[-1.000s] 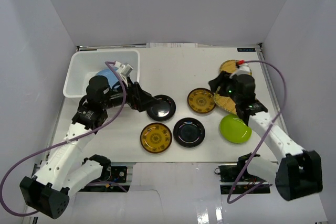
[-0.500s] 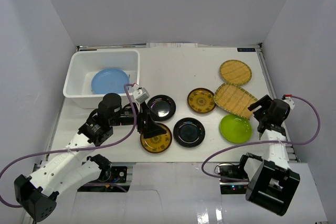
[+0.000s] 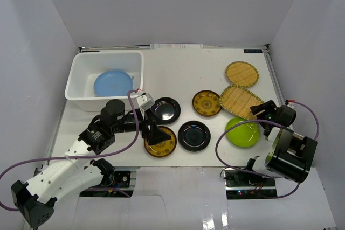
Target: Place the plates into the plastic bin on the countertop
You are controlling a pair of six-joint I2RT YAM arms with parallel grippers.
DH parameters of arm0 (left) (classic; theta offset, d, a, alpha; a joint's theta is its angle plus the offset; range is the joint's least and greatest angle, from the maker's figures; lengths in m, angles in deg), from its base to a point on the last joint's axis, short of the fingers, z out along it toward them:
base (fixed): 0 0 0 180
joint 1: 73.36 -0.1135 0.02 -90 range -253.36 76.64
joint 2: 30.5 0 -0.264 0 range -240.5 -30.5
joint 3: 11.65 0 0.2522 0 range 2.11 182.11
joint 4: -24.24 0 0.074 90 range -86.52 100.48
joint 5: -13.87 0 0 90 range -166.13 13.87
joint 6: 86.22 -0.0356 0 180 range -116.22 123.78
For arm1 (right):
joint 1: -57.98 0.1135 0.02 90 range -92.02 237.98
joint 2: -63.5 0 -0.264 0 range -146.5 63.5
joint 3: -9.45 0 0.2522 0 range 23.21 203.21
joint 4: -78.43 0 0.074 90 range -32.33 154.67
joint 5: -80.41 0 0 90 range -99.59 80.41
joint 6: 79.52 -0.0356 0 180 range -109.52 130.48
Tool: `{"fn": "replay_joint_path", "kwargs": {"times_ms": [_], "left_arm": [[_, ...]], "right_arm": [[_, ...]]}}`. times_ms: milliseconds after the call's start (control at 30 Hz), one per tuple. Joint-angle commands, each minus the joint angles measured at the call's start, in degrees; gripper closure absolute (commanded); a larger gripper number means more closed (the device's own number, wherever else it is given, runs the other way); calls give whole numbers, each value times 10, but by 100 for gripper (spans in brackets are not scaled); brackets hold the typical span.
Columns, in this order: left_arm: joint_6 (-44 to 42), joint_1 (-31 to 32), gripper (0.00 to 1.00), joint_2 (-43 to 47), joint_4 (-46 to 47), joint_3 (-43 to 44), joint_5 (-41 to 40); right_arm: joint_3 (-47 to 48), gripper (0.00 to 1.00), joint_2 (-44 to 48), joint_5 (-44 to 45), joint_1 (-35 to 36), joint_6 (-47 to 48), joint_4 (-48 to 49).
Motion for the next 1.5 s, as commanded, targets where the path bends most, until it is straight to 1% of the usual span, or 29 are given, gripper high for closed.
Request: {"fn": "replay_joint_path", "kwargs": {"times_ms": [0,33,67,133,167,233,267,300,367,433,500,533,567,600,633,733,800,833,1000,1100,1133,1200,1233,1333,1367,1400,1467], "left_arm": [[-12,4,2,-2,-8,8,-15],[-12,4,2,-5,-8,7,-16],[-12,4,2,-6,-8,7,-17],[-13,5,2,-11,-9,8,-26],[-14,4,2,-12,-9,8,-30],[-16,4,2,-19,-11,9,-38],[-15,4,2,-20,-12,9,-40],[-15,4,2,-23,-12,9,-47],[-15,4,2,-31,-12,11,-52],[-10,4,2,-39,-12,14,-52],[-4,4,2,-53,-8,22,-55],[9,4,2,-58,-7,24,-61],[16,4,2,-68,-3,32,-64],[25,4,2,-72,2,37,-66],[45,4,2,-77,4,41,-68],[77,4,2,-97,21,60,-74],[104,4,2,-118,37,74,-72],[119,4,2,-126,44,77,-74],[160,4,2,-169,62,95,-104],[185,4,2,-203,85,108,-124],[191,4,3,-222,95,113,-129],[207,4,4,-238,108,123,-145],[212,4,6,-254,117,130,-153],[213,4,8,-280,113,146,-196],[211,4,8,-294,98,156,-215],[207,4,8,-299,93,157,-250],[203,3,8,-309,82,156,-284]], "right_arm": [[-23,33,-56,-57,-15,-40,106],[-24,33,-66,-62,-16,-46,121],[-28,40,-80,-64,-16,-50,144],[-34,47,-85,-63,-19,-62,167],[-38,59,-80,-61,-22,-66,175],[-42,69,-65,-53,-23,-71,176],[-46,76,-41,-49,-23,-71,175],[-50,80,-27,-44,-23,-76,175],[-54,88,26,-31,-23,-81,168],[-51,92,62,-29,-23,-87,150],[-39,92,116,-35,-23,-91,119],[-36,92,136,-44,-23,-96,112],[-32,92,176,-48,-23,-99,104],[-18,92,196,-51,-23,-99,80],[-11,92,235,-56,-23,-98,65],[15,92,290,-68,-17,-98,20],[1,92,301,-74,-14,-119,32],[-2,92,303,-90,-14,-141,55],[14,92,304,-142,0,-195,91],[26,92,296,-157,60,-215,114],[30,92,293,-155,100,-216,117],[31,92,289,-153,142,-224,125],[29,92,284,-154,178,-229,133],[20,92,280,-157,219,-264,183],[19,92,279,-163,221,-272,195],[19,92,279,-171,223,-281,208],[19,92,278,-181,229,-302,222]]}}
